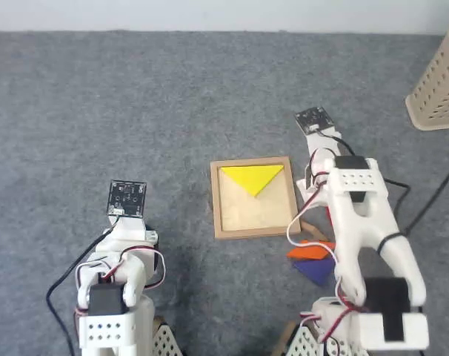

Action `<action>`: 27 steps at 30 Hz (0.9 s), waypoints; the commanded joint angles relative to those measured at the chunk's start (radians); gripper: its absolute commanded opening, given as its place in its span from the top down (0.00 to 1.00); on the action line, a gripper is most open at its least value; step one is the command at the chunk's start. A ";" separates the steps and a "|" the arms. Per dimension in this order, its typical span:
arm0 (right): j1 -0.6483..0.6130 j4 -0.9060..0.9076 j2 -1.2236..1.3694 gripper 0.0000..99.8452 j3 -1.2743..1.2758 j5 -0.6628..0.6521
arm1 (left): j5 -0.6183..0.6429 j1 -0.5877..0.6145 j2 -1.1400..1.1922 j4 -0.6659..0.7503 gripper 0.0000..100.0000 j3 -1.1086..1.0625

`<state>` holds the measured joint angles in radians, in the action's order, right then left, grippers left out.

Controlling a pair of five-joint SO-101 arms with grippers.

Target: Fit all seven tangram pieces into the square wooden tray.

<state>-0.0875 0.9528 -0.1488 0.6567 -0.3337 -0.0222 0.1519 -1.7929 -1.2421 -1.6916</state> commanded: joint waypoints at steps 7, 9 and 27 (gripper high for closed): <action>-0.091 0.008 -0.130 0.82 -0.011 0.026 | 0.008 0.002 -0.006 -0.006 0.99 0.005; -0.054 0.007 -0.128 0.82 -0.012 0.006 | 0.008 0.002 -0.006 -0.006 0.99 0.005; 0.079 0.010 0.240 0.72 -0.201 -0.106 | 0.008 0.002 -0.006 -0.006 0.99 0.005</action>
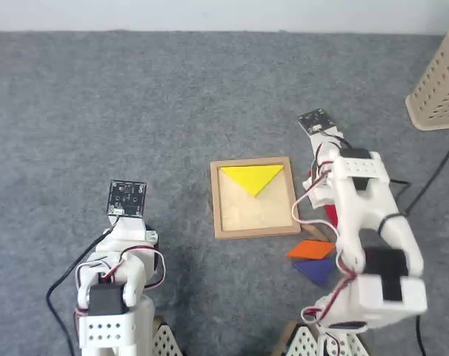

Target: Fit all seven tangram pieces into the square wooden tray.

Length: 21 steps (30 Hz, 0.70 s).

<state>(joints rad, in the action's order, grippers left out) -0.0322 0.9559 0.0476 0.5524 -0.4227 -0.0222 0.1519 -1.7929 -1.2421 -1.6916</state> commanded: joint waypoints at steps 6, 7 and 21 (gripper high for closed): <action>0.053 0.002 0.110 0.72 -0.126 -0.018 | 0.008 0.002 -0.006 -0.006 0.99 0.005; 0.048 0.002 0.114 0.72 -0.126 -0.018 | 0.008 0.002 -0.006 -0.006 0.99 0.005; 0.044 0.010 0.153 0.81 -0.126 -0.018 | 0.008 0.002 -0.006 -0.006 0.99 0.005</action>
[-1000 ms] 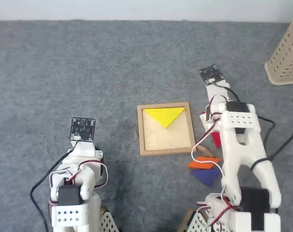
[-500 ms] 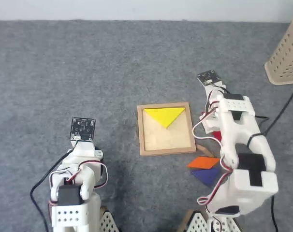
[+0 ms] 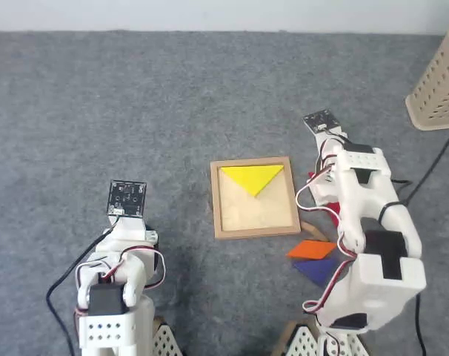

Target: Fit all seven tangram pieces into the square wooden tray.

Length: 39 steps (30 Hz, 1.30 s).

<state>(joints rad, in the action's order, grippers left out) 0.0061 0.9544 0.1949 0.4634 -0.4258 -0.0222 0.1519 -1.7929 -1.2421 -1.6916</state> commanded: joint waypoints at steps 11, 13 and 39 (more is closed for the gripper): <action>0.004 0.013 -0.005 0.91 -0.037 -0.005 | 0.008 0.002 -0.006 -0.006 0.99 0.005; 0.004 0.019 -0.042 0.91 -0.031 0.014 | 0.008 0.002 -0.006 -0.006 0.99 0.005; -0.351 0.073 -0.417 0.91 0.074 0.199 | 0.008 0.002 -0.006 -0.006 0.99 0.005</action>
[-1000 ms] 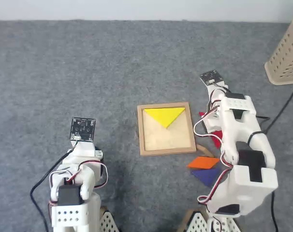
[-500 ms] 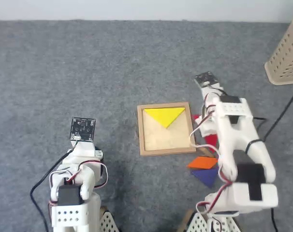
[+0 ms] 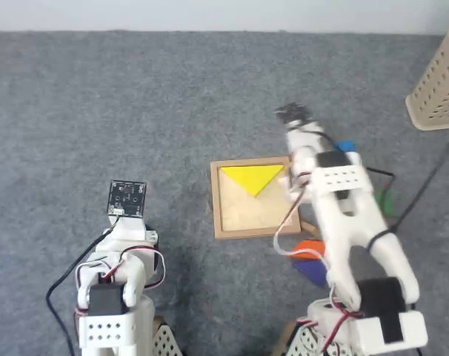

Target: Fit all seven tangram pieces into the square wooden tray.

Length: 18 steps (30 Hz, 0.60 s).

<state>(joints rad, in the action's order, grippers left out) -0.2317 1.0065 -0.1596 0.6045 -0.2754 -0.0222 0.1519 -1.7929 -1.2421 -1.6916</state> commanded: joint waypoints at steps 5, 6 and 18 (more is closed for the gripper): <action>0.004 0.127 -0.097 0.91 -0.149 0.041 | 0.008 0.002 -0.006 -0.006 0.99 0.005; 0.051 0.140 -0.104 0.91 -0.169 0.040 | 0.008 0.002 -0.006 -0.006 0.99 0.005; 0.337 0.168 0.200 0.74 -0.344 -0.195 | 0.008 0.002 -0.006 -0.006 0.99 0.005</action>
<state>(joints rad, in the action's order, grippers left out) 0.0997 1.1615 -0.0552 0.3544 -0.3445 -0.0222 0.1519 -1.7929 -1.2421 -1.6916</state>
